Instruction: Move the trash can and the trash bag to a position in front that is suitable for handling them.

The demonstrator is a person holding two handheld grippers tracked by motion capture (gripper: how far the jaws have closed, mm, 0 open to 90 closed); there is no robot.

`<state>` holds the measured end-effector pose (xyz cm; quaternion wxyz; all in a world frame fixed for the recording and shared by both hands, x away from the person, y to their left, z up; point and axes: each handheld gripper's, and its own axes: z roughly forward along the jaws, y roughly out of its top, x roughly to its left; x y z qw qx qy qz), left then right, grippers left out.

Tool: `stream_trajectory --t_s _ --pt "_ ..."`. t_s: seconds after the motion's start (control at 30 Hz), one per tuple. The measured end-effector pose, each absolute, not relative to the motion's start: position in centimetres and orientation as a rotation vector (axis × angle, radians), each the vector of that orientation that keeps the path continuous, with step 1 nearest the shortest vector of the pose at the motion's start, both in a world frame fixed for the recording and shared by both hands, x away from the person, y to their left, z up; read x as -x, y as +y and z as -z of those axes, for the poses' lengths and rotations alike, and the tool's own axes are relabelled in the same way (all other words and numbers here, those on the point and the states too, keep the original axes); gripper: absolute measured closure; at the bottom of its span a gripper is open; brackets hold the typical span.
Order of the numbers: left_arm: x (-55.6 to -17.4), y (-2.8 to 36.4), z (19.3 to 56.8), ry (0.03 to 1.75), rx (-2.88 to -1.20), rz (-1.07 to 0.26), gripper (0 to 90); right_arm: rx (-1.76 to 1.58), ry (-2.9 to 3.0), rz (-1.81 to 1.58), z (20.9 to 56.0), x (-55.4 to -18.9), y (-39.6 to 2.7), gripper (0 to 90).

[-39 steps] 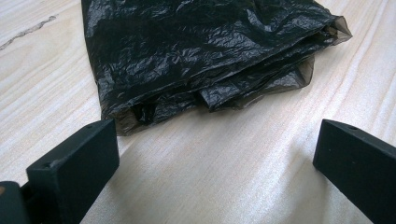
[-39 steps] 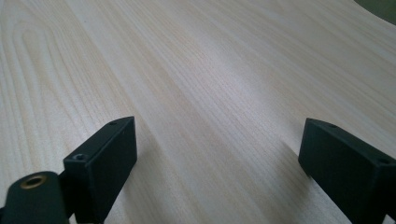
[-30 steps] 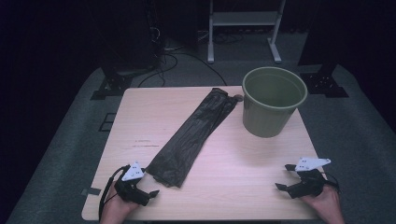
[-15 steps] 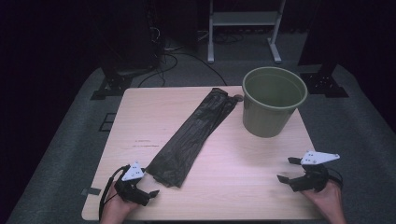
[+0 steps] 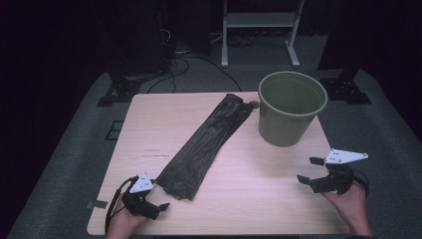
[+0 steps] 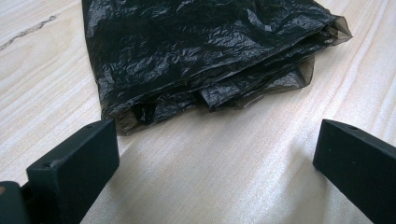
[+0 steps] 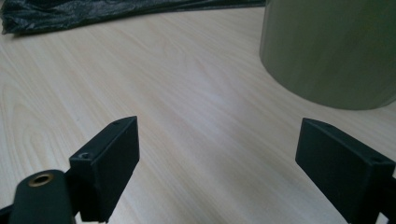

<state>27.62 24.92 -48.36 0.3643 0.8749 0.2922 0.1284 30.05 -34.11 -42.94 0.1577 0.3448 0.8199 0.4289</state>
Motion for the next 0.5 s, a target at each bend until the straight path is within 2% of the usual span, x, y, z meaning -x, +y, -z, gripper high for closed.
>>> stream_trajectory --t_s 0.5 --pt "-27.6 24.9 48.4 0.752 -2.251 -0.33 0.0 -1.031 2.271 -1.268 39.4 -31.6 -34.4 12.4"
